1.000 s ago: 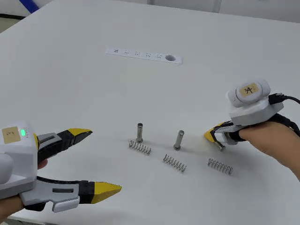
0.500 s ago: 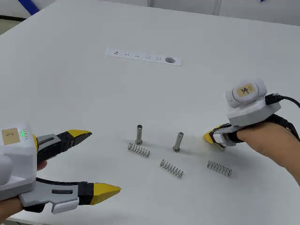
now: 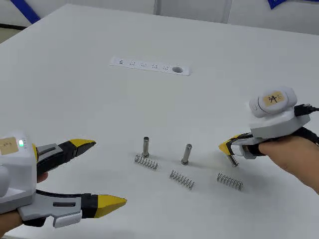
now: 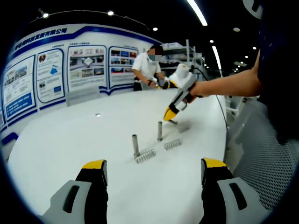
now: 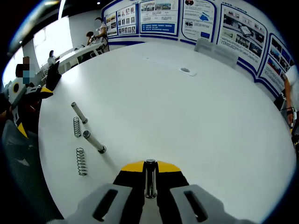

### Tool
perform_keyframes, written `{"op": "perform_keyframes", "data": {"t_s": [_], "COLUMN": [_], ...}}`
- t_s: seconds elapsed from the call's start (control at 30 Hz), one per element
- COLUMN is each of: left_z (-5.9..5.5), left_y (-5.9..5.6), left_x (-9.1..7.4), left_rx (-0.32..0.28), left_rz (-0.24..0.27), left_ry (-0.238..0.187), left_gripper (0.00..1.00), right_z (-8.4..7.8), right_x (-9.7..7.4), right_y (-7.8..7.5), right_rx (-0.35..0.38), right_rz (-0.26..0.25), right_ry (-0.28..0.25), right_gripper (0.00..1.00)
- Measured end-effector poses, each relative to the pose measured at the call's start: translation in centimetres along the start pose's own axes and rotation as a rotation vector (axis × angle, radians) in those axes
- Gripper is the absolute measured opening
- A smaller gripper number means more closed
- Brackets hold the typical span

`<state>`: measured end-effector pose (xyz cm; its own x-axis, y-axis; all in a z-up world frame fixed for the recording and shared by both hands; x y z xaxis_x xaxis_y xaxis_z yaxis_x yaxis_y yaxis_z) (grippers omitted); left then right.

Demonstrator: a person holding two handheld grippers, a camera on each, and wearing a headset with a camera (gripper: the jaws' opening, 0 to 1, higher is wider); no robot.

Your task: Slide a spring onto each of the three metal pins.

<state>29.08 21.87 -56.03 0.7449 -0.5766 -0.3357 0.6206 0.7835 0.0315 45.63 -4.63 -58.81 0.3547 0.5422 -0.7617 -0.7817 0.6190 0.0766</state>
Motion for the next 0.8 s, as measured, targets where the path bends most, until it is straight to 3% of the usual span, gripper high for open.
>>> {"op": "perform_keyframes", "data": {"t_s": [0.37,0.8], "left_z": [0.4,0.5], "left_y": [0.1,-0.1], "left_x": [-0.2,-0.1], "left_rx": [0.011,0.011], "left_rz": [-0.002,-0.006], "left_ry": [-0.010,-0.016], "left_gripper": [0.84,0.84], "right_z": [-0.3,-0.8], "right_x": [-1.9,-2.7], "right_y": [1.0,1.3], "right_rx": [0.009,0.016], "right_rz": [-0.017,-0.022], "right_ry": [-0.047,-0.067], "right_gripper": [0.09,0.09]}}
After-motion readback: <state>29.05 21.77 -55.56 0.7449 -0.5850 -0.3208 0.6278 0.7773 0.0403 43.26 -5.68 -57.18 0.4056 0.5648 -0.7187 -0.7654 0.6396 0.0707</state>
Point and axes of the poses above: the centre of the closed fingertips' face, and the gripper's own axes: x roughly forward along the fingers, y roughly to its left, z roughly out of its top, the point moved 6 cm from there along -x, roughly backward along the fingers, and after that the axes turned 7 degrees about z, right-handed, at the moved point
